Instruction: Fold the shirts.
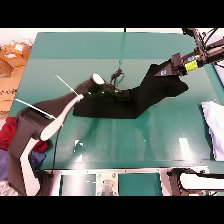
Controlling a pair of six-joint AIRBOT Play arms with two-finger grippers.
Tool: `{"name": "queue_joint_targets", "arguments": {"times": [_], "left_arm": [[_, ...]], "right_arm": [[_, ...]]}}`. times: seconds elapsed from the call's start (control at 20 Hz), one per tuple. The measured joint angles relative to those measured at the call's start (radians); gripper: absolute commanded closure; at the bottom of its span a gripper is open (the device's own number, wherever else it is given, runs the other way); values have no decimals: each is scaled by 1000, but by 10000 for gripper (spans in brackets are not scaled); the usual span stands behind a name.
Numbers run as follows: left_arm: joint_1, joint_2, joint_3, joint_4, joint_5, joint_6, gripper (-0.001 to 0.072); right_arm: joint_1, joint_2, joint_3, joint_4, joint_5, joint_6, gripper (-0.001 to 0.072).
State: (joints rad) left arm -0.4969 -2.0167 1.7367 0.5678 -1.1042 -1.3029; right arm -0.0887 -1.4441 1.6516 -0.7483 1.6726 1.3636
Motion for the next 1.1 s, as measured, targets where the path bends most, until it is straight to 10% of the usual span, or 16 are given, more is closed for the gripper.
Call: {"name": "queue_joint_targets", "arguments": {"times": [0.5, 0.6, 0.65, 0.75, 0.95, 1.1], "left_arm": [[349, 180, 333, 868, -519, -154, 686], [403, 217, 344, 939, -531, -148, 686], [429, 227, 346, 967, -543, -145, 685], [467, 238, 348, 1004, -555, -134, 686], [505, 250, 351, 1028, -579, -109, 685], [516, 251, 351, 1021, -573, -101, 685]], "right_arm": [[480, -132, -3, 6, -452, 116, 666], [616, -242, -3, 24, -681, 134, 240], [676, -299, -3, 54, -801, 139, 172], [772, -413, -4, 154, -1021, 151, 191], [780, -482, -1, 286, -1135, 126, 690], [649, -431, 1, 290, -966, 63, 691]]}}
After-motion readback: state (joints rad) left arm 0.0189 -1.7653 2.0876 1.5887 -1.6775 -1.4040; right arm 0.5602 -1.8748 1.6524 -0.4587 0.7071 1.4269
